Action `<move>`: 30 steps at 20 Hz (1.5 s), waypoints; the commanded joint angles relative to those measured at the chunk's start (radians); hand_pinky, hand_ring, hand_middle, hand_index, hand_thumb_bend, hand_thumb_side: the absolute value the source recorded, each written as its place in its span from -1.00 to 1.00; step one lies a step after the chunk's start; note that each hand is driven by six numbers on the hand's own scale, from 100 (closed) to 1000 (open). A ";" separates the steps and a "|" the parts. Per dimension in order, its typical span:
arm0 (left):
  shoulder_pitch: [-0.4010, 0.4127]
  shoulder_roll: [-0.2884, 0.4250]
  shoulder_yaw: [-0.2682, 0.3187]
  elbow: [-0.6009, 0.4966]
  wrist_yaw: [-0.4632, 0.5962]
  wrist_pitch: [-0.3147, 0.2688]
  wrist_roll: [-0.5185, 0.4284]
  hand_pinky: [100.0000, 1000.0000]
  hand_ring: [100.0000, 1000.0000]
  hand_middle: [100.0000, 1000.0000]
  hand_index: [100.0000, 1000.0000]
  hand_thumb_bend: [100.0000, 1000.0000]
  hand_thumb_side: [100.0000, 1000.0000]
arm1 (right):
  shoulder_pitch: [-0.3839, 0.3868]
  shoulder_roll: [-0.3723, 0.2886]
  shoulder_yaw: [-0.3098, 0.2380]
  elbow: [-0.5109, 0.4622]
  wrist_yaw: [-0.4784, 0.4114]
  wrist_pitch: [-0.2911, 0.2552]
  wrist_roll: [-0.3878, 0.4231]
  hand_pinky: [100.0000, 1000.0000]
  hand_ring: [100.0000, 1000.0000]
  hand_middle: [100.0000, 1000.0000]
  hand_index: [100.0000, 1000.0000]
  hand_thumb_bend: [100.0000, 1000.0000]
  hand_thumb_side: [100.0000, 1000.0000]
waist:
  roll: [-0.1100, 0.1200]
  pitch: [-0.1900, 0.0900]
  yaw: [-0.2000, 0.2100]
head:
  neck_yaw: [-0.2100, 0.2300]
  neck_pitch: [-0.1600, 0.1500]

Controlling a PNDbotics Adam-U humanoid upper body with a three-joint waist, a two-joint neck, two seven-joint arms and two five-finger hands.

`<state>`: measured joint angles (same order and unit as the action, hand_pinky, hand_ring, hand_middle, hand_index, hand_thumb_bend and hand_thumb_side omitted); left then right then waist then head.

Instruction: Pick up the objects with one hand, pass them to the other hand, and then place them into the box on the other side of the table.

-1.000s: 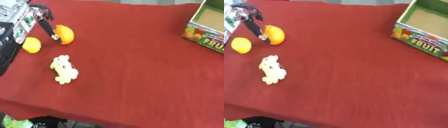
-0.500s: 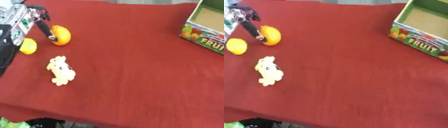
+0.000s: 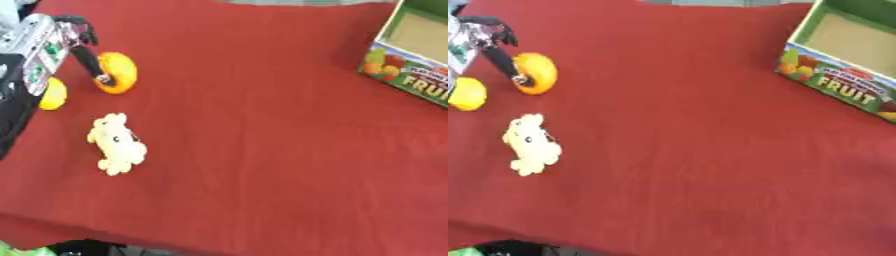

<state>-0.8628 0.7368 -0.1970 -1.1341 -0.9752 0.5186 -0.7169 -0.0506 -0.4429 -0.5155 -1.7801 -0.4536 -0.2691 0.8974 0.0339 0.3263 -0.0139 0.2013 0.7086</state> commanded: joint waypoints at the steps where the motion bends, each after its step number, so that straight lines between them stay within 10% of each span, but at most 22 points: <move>1: -0.017 0.013 0.014 0.003 0.032 0.146 -0.164 0.71 0.66 0.60 0.51 -0.16 -0.89 | -0.006 -0.019 -0.001 -0.010 0.003 -0.014 0.010 1.00 1.00 0.54 1.00 -1.00 -0.05 | -0.003 -0.014 -0.003 | 0.004 -0.011; 16: -0.008 0.031 -0.030 0.020 0.137 0.024 -0.190 0.56 0.51 0.37 -0.04 -0.58 -1.00 | -0.002 -0.032 -0.004 -0.006 -0.008 -0.007 0.008 1.00 1.00 0.54 1.00 -1.00 -0.05 | 0.004 -0.027 0.005 | 0.013 0.006; 25: 0.025 0.090 -0.037 -0.186 0.146 0.060 -0.190 0.44 0.38 0.16 -0.20 -0.73 -1.00 | 0.005 -0.043 -0.006 -0.004 -0.022 -0.004 0.000 1.00 1.00 0.54 1.00 -1.00 -0.06 | 0.004 -0.042 0.010 | 0.003 0.005; 26: 0.031 0.097 -0.035 -0.208 0.150 0.069 -0.190 0.43 0.37 0.16 -0.20 -0.74 -1.00 | 0.004 -0.046 -0.005 -0.005 -0.027 -0.005 -0.002 1.00 1.00 0.54 1.00 -1.00 0.19 | 0.003 -0.043 0.010 | 0.001 0.004; 30: 0.053 0.113 -0.022 -0.298 0.177 0.104 -0.190 0.38 0.34 0.10 -0.24 -0.95 -1.00 | -0.006 -0.079 0.007 -0.015 -0.068 -0.013 -0.013 1.00 1.00 0.54 1.00 -1.00 -0.06 | -0.001 -0.049 0.009 | -0.010 0.003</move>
<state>-0.7979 0.8016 -0.2402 -1.3933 -0.8075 0.4685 -0.7670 -0.0518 -0.4769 -0.5075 -1.7743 -0.5042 -0.2753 0.8858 0.0345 0.3029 -0.0053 0.1948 0.7109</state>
